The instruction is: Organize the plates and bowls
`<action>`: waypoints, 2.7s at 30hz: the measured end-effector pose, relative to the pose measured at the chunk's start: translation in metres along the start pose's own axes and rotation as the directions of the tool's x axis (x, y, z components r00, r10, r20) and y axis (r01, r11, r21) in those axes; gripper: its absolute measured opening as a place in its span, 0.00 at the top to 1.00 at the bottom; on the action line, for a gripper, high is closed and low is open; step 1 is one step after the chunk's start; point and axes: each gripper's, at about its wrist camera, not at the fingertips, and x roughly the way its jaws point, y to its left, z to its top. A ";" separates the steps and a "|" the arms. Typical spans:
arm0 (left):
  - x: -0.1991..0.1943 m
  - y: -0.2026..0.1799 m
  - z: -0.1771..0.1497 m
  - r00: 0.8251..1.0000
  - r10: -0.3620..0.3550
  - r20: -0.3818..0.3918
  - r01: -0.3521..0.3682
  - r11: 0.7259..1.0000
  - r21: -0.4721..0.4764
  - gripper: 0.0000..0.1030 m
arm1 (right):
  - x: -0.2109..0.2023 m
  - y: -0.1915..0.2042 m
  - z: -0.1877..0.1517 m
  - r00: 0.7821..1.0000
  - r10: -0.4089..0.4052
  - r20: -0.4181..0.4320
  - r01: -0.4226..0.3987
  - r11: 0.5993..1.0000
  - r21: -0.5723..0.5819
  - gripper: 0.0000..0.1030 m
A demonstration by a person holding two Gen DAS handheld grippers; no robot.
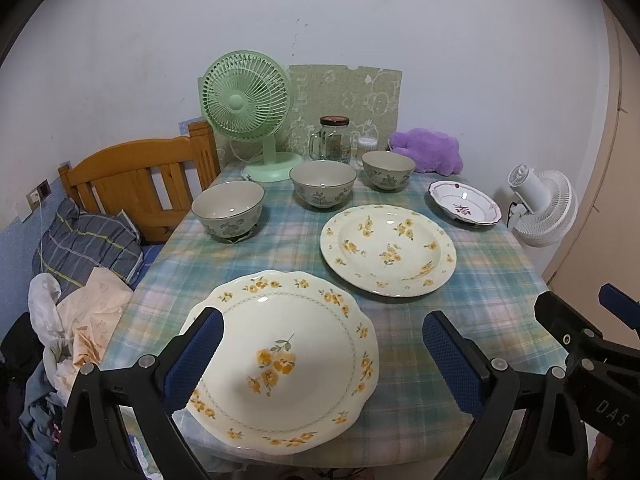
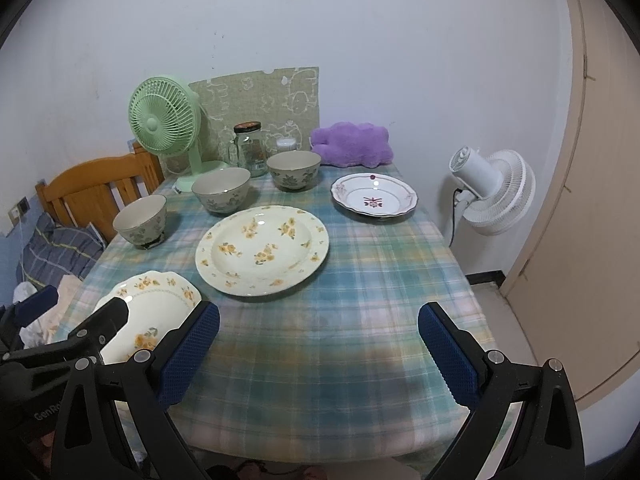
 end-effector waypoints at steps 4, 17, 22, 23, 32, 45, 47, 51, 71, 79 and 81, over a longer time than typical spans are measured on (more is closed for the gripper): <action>0.005 0.008 0.002 1.000 0.010 -0.007 -0.010 1.000 -0.004 0.06 | 0.005 0.010 0.003 1.000 0.027 -0.010 -0.027 1.000 -0.013 0.02; 0.052 0.062 0.012 0.994 0.045 -0.101 -0.048 0.999 -0.021 0.08 | 0.048 0.072 0.015 0.993 0.055 -0.107 -0.060 0.997 -0.045 0.03; 0.080 0.087 0.011 0.986 0.047 -0.160 -0.050 0.999 -0.015 0.09 | 0.075 0.098 0.014 0.985 0.066 -0.160 -0.075 0.996 -0.048 0.08; 0.087 0.092 0.009 0.983 0.044 -0.176 -0.047 0.999 -0.013 0.09 | 0.081 0.104 0.013 0.983 0.068 -0.172 -0.077 0.996 -0.048 0.09; 0.133 0.113 -0.005 0.954 0.048 -0.296 -0.048 0.999 0.006 0.13 | 0.133 0.135 -0.002 0.956 0.041 -0.291 -0.052 0.998 -0.030 0.13; 0.169 0.119 -0.018 0.919 -0.049 -0.392 0.060 0.998 0.014 0.28 | 0.175 0.149 -0.030 0.898 0.018 -0.439 -0.021 1.000 0.000 0.30; 0.168 0.120 -0.017 0.921 -0.051 -0.387 0.063 0.998 0.019 0.29 | 0.180 0.152 -0.033 0.890 0.015 -0.456 -0.019 1.000 -0.004 0.33; 0.171 0.122 -0.015 0.920 -0.069 -0.387 0.084 0.996 0.023 0.29 | 0.181 0.155 -0.033 0.888 0.007 -0.459 -0.010 1.000 -0.005 0.37; 0.161 0.110 0.015 0.896 -0.095 -0.433 0.125 0.991 0.040 0.29 | 0.167 0.149 -0.009 0.882 -0.024 -0.471 0.023 1.000 -0.009 0.37; 0.152 0.080 0.026 0.916 -0.083 -0.393 0.106 0.994 0.035 0.29 | 0.162 0.120 0.008 0.903 -0.012 -0.430 0.006 1.000 -0.015 0.37; 0.151 0.072 0.027 0.916 -0.085 -0.392 0.104 0.994 0.026 0.29 | 0.159 0.112 0.010 0.904 -0.011 -0.426 0.001 1.000 -0.024 0.37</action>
